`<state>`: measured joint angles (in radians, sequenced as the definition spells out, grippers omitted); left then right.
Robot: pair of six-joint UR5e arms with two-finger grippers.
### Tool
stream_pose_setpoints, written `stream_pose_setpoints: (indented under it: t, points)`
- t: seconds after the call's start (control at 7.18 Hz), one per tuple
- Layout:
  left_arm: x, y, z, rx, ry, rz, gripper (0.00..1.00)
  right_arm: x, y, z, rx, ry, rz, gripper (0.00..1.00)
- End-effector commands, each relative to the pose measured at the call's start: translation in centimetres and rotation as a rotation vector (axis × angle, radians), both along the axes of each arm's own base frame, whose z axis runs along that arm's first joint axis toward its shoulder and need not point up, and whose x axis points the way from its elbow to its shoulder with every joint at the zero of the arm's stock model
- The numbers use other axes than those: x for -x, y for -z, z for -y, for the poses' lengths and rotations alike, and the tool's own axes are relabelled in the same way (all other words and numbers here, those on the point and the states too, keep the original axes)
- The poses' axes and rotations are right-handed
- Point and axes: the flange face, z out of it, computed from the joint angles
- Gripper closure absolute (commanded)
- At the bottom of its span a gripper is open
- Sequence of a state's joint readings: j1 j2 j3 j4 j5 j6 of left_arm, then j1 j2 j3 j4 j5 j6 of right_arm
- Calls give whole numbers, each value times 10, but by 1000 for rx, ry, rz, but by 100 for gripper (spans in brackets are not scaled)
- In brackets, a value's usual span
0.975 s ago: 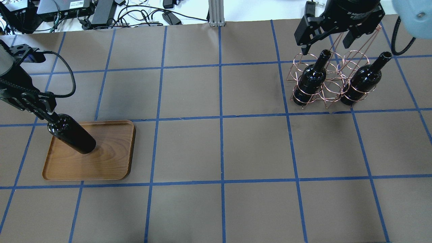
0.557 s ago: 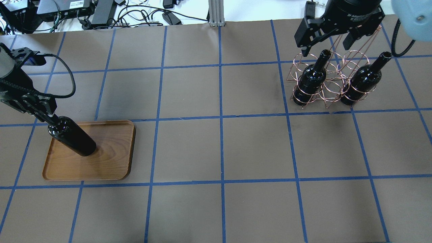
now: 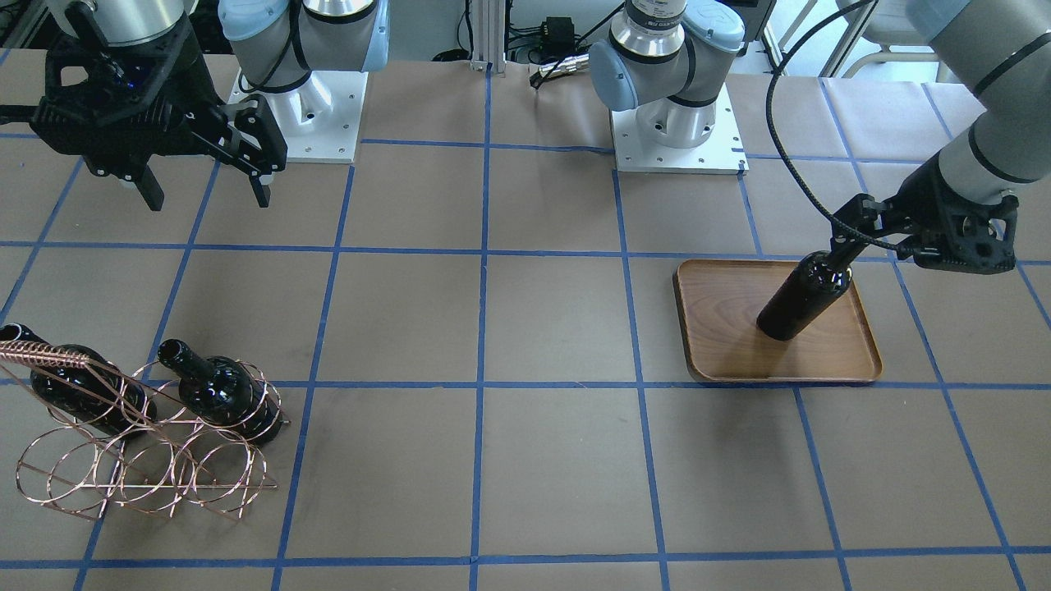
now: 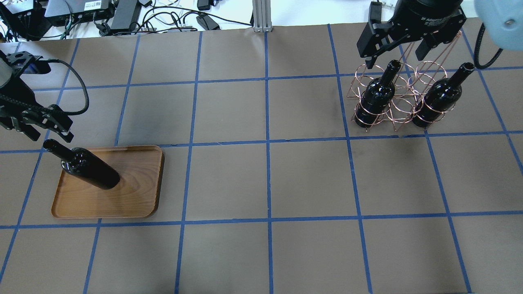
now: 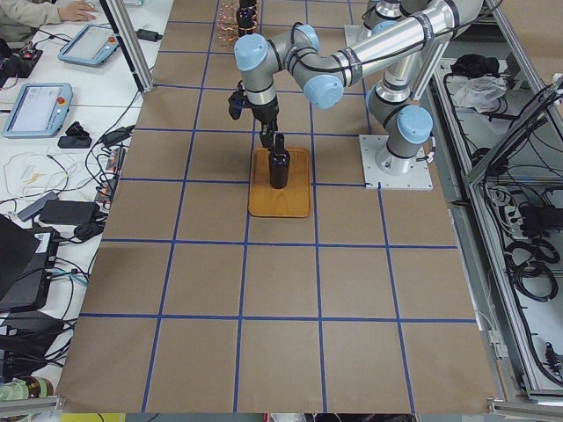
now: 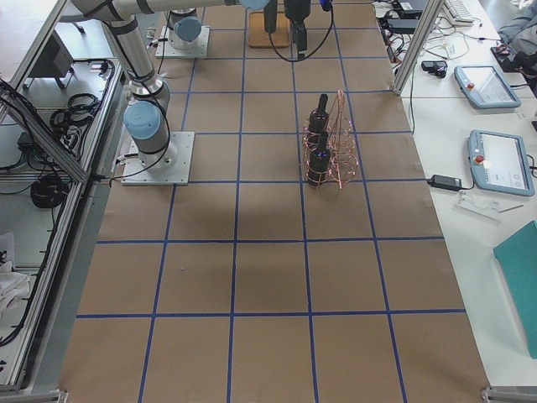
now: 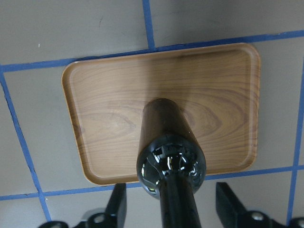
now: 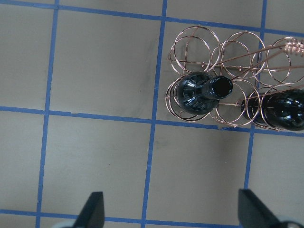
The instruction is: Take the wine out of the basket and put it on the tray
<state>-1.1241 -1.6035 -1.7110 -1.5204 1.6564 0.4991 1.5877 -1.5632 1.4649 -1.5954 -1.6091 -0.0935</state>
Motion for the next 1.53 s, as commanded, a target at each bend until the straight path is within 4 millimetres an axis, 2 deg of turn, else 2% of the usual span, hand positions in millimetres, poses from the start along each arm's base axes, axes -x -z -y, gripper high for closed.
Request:
stream_pose_setpoints:
  t: [0.0, 0.14, 0.28, 0.42, 0.56, 0.7, 0.84, 1.11, 1.39]
  points:
    - [9, -45, -9, 70, -128, 42, 0, 0, 0, 0, 0, 0, 0, 0]
    - [20, -67, -8, 111, -117, 52, 0, 0, 0, 0, 0, 0, 0, 0]
    - [54, -86, -9, 149, -123, 59, 0, 0, 0, 0, 1, -2, 0, 0]
    - [99, -87, -5, 170, -151, 58, 0, 0, 0, 0, 0, -2, 0, 0]
    - [146, -87, -5, 185, -100, 25, 0, 0, 0, 0, 0, -2, 0, 0]
    - [176, -94, -11, 211, -58, 22, 0, 0, 0, 0, 0, -2, 0, 0]
    - [188, -99, -16, 220, -35, 17, 0, 0, 0, 0, 0, 3, 0, 0]
    - [196, -115, -33, 241, -28, -12, 0, 0, 0, 0, 0, -3, -2, 0]
    - [195, -116, -46, 194, -22, -4, 0, 0, 0, 0, 0, -3, 0, 0]
